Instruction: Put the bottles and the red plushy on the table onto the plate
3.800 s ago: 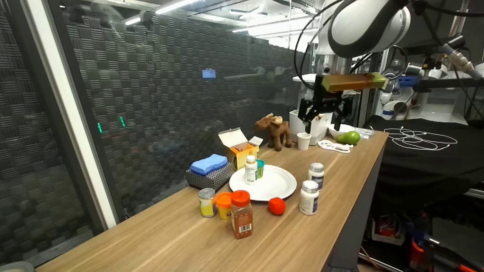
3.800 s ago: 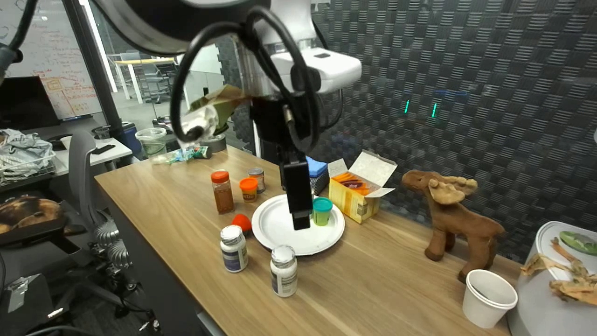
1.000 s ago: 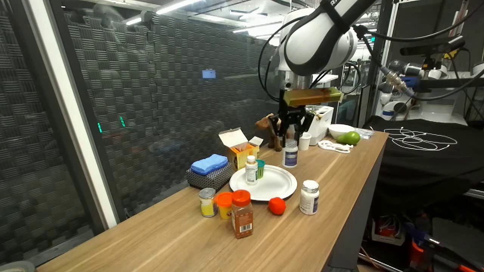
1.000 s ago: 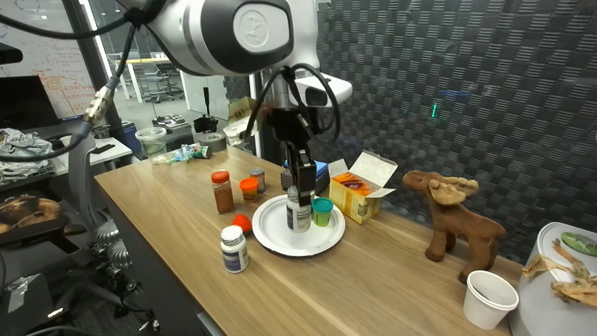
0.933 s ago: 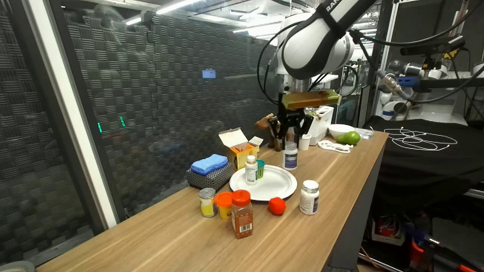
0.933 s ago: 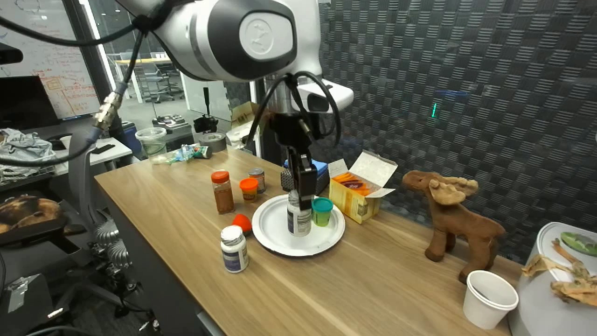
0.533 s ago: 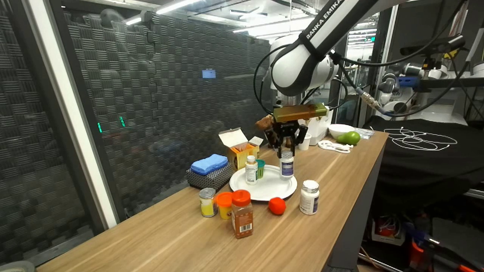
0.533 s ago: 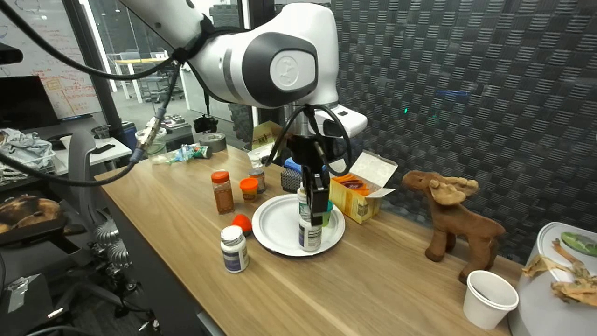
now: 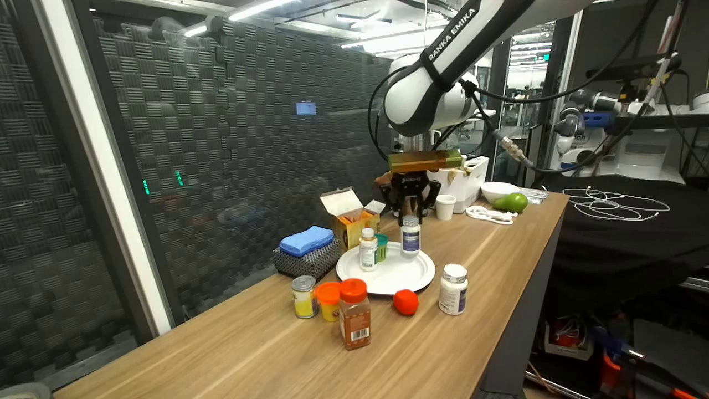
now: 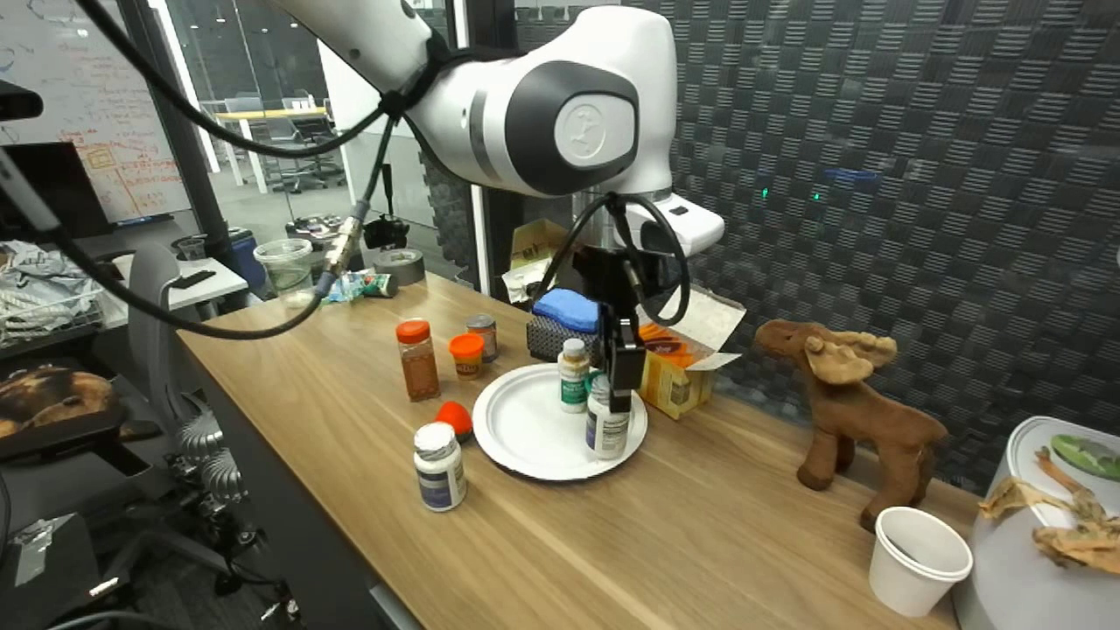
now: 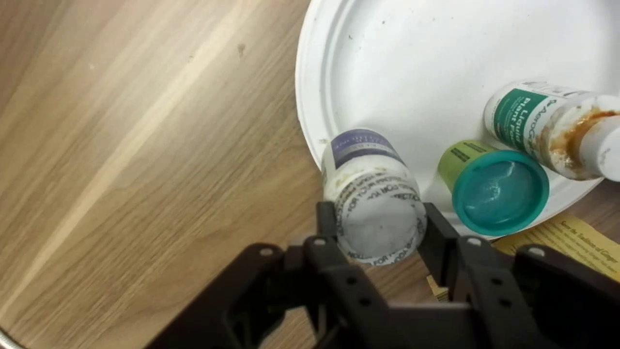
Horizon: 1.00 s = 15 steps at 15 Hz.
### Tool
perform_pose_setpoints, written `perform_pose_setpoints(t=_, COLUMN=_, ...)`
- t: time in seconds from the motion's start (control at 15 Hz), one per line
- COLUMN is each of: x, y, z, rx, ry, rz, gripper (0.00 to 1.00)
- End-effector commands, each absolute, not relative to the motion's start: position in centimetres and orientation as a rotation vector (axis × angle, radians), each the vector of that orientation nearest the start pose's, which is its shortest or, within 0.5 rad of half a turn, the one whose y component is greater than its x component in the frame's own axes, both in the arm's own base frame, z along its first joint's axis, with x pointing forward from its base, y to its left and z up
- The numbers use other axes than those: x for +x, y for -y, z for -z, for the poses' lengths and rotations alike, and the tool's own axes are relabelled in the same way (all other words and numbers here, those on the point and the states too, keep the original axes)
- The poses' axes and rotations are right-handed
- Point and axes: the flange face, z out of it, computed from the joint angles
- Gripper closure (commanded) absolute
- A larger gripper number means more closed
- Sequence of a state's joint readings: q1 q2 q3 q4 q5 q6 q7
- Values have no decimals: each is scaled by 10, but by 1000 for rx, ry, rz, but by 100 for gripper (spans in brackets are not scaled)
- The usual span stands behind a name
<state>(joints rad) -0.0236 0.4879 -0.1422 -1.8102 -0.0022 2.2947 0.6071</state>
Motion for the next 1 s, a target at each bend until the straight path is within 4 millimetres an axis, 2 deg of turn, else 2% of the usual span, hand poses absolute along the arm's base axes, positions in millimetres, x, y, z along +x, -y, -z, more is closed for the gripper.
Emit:
perform_pose_setpoints(t=0.0, x=657, y=98, z=-283, rx=-2927, ry=-1208, rz=-17, gripper=80)
perform_pose_setpoints(t=0.4, x=664, y=94, z=-279, rx=-2912, ry=-1216, rz=-62, gripper=80)
perform_pose_setpoints(t=0.93, x=665, y=89, z=-261, rx=-2873, ry=-1238, rz=-126, gripper=80)
